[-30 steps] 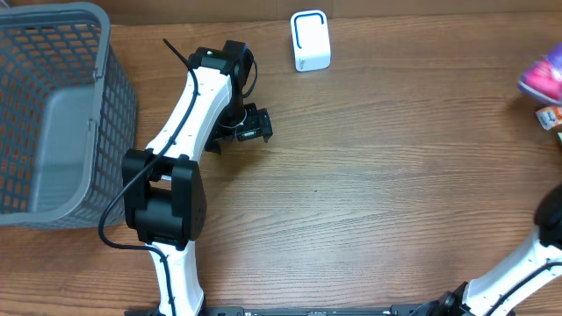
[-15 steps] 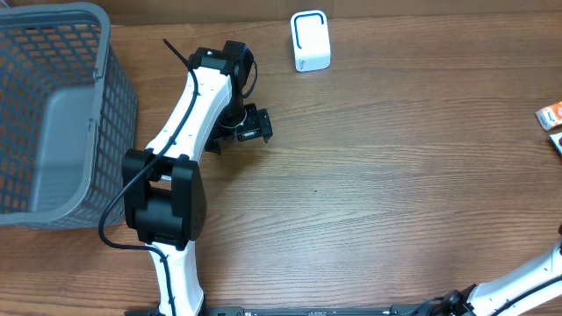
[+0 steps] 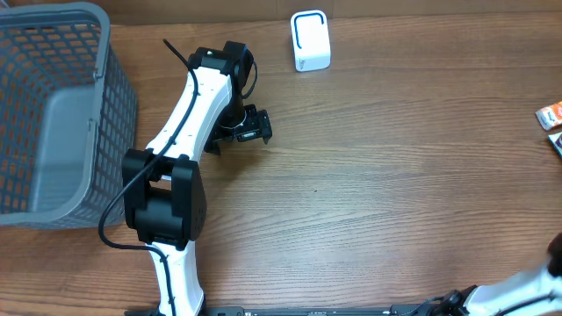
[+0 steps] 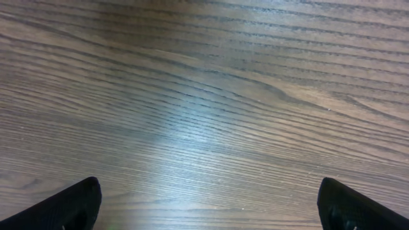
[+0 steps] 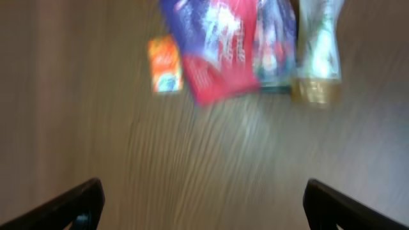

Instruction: Scan the item barcode

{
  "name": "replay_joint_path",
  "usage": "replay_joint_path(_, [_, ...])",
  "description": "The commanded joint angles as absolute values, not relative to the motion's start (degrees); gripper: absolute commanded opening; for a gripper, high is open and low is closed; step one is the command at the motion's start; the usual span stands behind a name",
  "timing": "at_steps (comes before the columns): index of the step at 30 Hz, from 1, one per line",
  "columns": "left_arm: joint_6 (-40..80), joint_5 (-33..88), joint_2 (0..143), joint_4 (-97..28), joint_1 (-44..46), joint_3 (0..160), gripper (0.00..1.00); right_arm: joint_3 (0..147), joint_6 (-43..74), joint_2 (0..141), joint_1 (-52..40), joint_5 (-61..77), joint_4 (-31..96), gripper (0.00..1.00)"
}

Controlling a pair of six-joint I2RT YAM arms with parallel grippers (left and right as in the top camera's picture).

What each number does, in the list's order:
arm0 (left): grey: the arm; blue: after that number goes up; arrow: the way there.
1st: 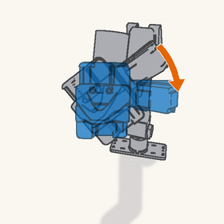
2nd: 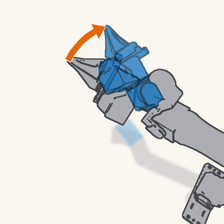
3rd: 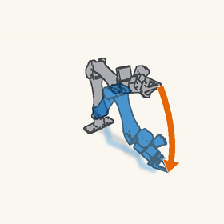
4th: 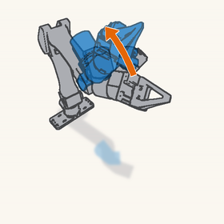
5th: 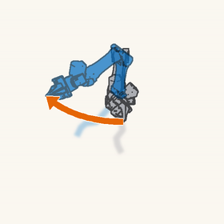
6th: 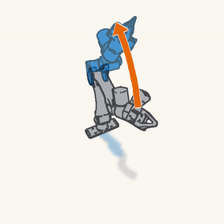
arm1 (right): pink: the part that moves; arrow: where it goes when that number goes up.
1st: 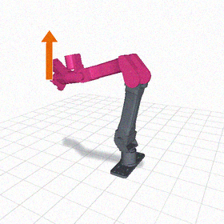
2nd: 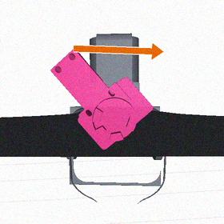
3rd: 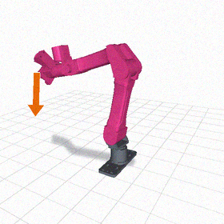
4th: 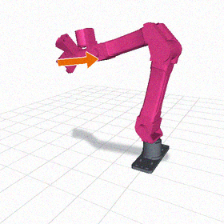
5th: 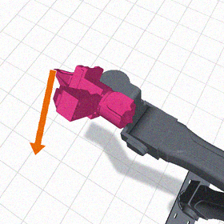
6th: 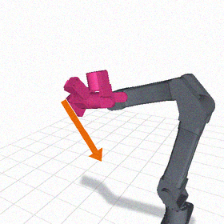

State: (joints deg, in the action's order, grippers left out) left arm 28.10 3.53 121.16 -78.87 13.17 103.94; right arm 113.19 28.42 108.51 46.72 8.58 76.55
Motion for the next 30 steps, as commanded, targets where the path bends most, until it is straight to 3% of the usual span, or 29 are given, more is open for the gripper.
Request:
replay_joint_path(1, [28.4,4.1,121.6,-78.6,13.5,103.6,1.00,114.0,23.7,97.0,45.4,12.8,82.9,1.00])
replay_joint_path(14, [28.3,4.1,121.6,-70.8,13.5,103.6,1.00,106.7,21.6,77.6,33.2,13.2,96.5,1.00])
replay_joint_path(21, [28.3,4.1,121.6,-68.5,13.5,103.6,1.00,103.3,22.5,75.2,25.8,20.4,96.9,1.00])
replay_joint_path(30, [28.3,4.1,121.6,-68.5,13.5,103.6,1.00,103.3,22.5,76.3,25.1,20.8,96.9,1.00])
